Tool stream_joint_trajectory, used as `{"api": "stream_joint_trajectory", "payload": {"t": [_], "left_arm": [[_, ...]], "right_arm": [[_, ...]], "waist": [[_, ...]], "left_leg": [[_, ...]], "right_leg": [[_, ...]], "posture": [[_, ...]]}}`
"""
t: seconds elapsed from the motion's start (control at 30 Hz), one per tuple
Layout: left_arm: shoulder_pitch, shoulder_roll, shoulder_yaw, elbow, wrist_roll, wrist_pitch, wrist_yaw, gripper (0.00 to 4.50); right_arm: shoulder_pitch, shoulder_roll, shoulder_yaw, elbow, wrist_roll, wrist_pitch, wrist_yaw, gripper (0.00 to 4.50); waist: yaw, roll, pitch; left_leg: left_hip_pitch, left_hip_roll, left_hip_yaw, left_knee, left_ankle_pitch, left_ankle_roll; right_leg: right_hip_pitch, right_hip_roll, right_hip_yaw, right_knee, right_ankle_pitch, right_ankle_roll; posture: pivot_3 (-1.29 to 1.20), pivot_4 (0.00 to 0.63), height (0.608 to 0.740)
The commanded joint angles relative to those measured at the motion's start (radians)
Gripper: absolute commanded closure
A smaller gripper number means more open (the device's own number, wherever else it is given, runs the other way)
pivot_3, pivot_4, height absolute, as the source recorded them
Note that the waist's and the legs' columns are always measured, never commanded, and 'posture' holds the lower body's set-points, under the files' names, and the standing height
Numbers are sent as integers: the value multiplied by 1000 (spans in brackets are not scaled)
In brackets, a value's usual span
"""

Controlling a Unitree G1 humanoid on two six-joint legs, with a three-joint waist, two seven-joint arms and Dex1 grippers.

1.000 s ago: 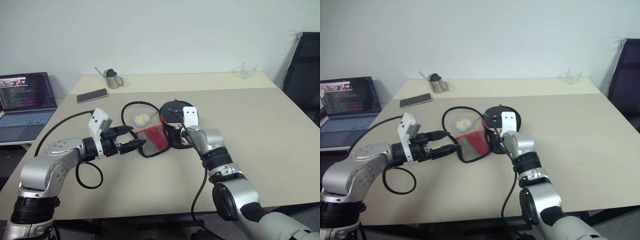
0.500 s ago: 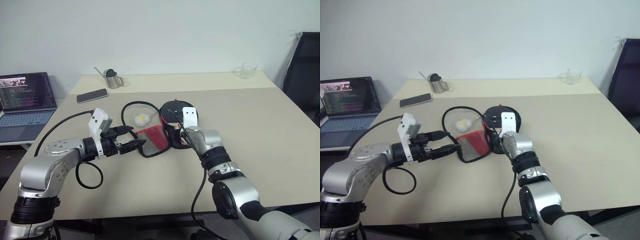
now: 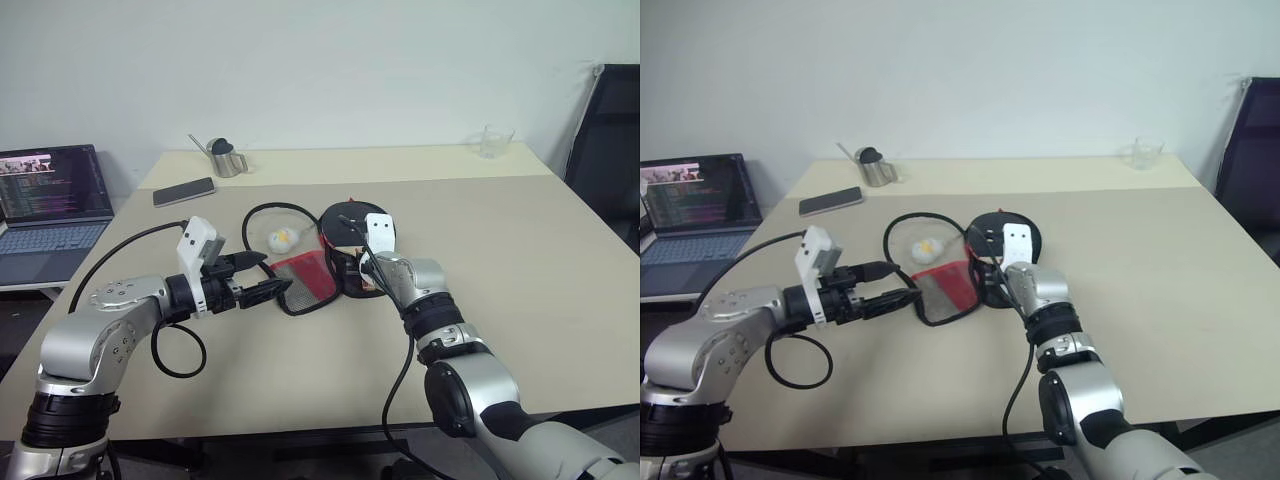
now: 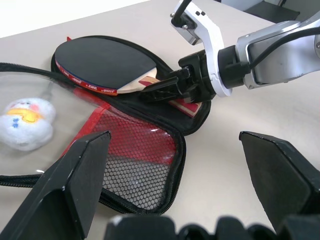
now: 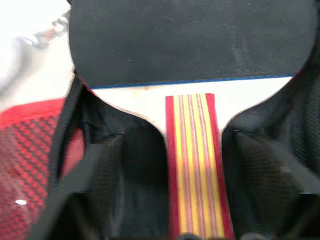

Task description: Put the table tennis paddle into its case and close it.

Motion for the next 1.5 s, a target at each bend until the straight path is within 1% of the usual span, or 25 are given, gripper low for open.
{"api": "stream_joint_trajectory", "payload": {"t": [0.03,0.17,0.23,0.33,0.43,0.47,0.5,0.57,0.63,0.73,0.8,0.87,1.03,1.07,1.1,1.13,1.3,1.4,1.47,1.5], "left_arm": [[-24,13,-10,-24,1,-4,-8,0],[-59,-3,-36,3,1,-6,-14,0],[-75,-9,-47,12,-3,-5,-18,0],[-99,-1,-55,60,15,-22,-35,0],[-116,28,-43,106,41,-24,-33,0],[-118,45,-21,112,39,-26,-39,0],[-119,59,-7,110,45,-33,-36,0],[-98,90,12,120,82,-65,-20,0],[-68,116,32,138,96,-87,-29,0],[-36,126,46,173,117,-119,-39,0],[-32,123,55,216,134,-135,-28,0],[-35,116,55,261,155,-151,-13,0],[-56,99,17,358,209,-194,-11,0],[-63,99,9,376,215,-200,-21,369],[-68,96,2,392,220,-210,-33,595],[-80,91,-20,415,242,-220,-29,952],[-136,44,-136,529,386,-330,13,2730],[-173,1,-146,576,409,-366,22,3864],[-199,-32,-154,593,416,-372,26,4474],[-207,-42,-155,597,420,-373,26,4474]], "right_arm": [[-13,-12,-7,-59,20,12,17,57],[6,-62,1,-168,28,103,47,57],[10,-91,-22,-218,45,151,58,57],[21,-168,-24,-286,72,199,135,57],[40,-231,-21,-359,138,244,260,57],[58,-280,-1,-404,166,251,350,57],[81,-352,31,-439,193,253,472,57],[133,-490,106,-460,215,220,696,57],[159,-557,130,-453,241,198,821,57],[197,-655,161,-489,267,116,1025,57],[203,-696,159,-527,296,104,1110,57],[203,-724,155,-549,315,100,1162,57],[219,-774,177,-572,303,57,1235,57],[216,-777,177,-563,298,50,1239,0],[213,-780,176,-558,297,45,1244,0],[212,-788,174,-556,300,39,1257,0],[214,-804,164,-575,316,37,1286,0],[216,-805,164,-584,312,36,1282,0],[224,-807,163,-594,306,33,1270,0],[226,-807,162,-598,305,33,1266,0]], "waist": [[0,0,0],[1,0,0],[3,0,0],[3,0,0],[3,0,0],[-1,0,0],[-2,0,0],[2,0,0],[3,0,0],[0,0,0],[1,0,0],[2,0,0],[14,0,0],[17,0,0],[19,0,0],[21,0,0],[30,-1,0],[31,-1,0],[32,-1,0],[32,-1,0]], "left_leg": [[0,0,0,0,0,0],[0,0,0,0,0,0],[-1,0,0,0,0,0],[0,0,0,0,0,0],[0,0,0,0,0,0],[0,0,0,0,0,0],[0,0,1,0,0,0],[-1,1,0,0,0,1],[-1,0,1,0,-1,2],[2,1,3,0,-2,4],[1,2,3,0,-3,5],[1,3,3,1,-3,5],[1,3,2,1,-2,4],[1,3,2,1,-2,3],[1,3,2,2,-2,3],[1,3,2,2,-2,3],[1,2,2,2,-2,3],[0,2,2,2,-2,3],[-1,2,2,2,-2,3],[-1,2,2,3,-2,3]], "right_leg": [[0,0,0,0,0,0],[0,0,0,0,0,0],[0,0,0,0,0,0],[0,0,0,0,0,0],[0,0,0,0,0,0],[0,0,0,0,0,0],[0,1,0,0,0,0],[0,1,-1,-1,0,0],[1,2,-1,-2,0,0],[2,2,0,-2,0,0],[2,2,0,-2,0,0],[2,2,-1,-2,0,0],[3,2,-1,-3,1,1],[3,2,-1,-3,1,1],[3,2,-1,-3,1,1],[3,2,-1,-3,1,1],[3,1,-1,-3,1,1],[3,0,-1,-4,1,2],[2,0,-2,-3,1,2],[2,0,-2,-3,1,2]], "posture": [[0,150,740],[0,150,740],[0,150,740],[0,150,740],[0,150,740],[0,150,740],[0,150,740],[0,150,740],[0,150,740],[0,150,740],[0,150,740],[0,150,740],[0,150,740],[0,150,740],[0,150,740],[0,150,740],[0,150,740],[0,150,740],[0,150,740],[0,150,740]]}}
